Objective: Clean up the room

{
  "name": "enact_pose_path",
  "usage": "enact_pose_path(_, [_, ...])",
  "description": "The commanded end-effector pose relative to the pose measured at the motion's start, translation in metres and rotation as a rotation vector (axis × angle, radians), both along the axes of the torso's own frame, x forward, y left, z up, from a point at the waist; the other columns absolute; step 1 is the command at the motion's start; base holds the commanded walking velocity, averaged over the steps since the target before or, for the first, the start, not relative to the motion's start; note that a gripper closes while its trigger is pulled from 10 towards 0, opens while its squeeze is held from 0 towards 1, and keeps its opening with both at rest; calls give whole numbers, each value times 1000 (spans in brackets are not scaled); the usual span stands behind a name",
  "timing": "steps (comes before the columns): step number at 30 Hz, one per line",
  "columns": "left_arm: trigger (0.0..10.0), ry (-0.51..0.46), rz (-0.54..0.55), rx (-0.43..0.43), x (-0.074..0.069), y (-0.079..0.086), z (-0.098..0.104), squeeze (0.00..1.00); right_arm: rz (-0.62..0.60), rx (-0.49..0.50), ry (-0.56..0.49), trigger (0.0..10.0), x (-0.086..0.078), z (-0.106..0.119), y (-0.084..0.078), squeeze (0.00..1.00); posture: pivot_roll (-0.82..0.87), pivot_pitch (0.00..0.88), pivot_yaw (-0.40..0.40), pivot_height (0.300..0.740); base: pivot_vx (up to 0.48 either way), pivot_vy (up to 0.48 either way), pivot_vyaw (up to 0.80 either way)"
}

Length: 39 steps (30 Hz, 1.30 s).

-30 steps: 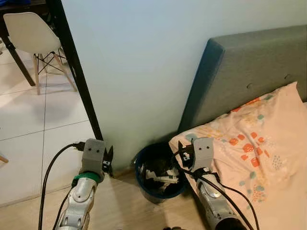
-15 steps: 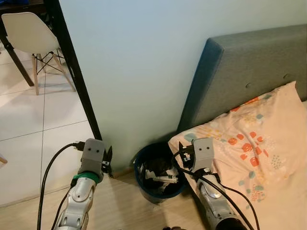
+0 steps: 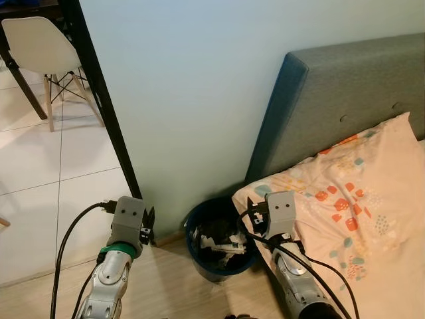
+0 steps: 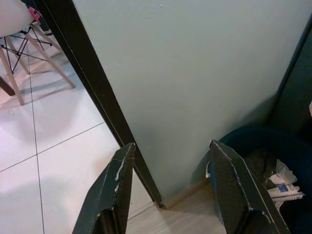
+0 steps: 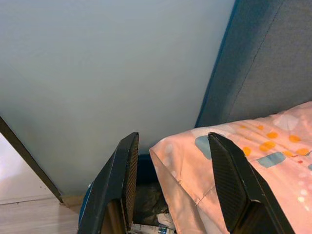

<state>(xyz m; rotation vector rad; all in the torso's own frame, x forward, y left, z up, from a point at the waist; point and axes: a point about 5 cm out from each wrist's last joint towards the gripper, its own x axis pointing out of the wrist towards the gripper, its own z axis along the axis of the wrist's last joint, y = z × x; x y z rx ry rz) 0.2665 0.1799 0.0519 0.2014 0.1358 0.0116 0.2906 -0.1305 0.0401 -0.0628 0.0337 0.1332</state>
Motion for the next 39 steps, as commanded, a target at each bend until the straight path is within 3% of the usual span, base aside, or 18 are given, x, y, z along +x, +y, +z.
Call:
enact_pose_path(1, [10000,14,-5,3,-4,0,-2,0,0,-3,19,10000,-5,-6,1,0,15,59,31,740,-281,0,0])
enact_pose_path(39, [10000,20,-10,0,-5,-2,-1,0,-12,0,24,10000,-8,-8,1,0,8,69,42,740,-254,0,0])
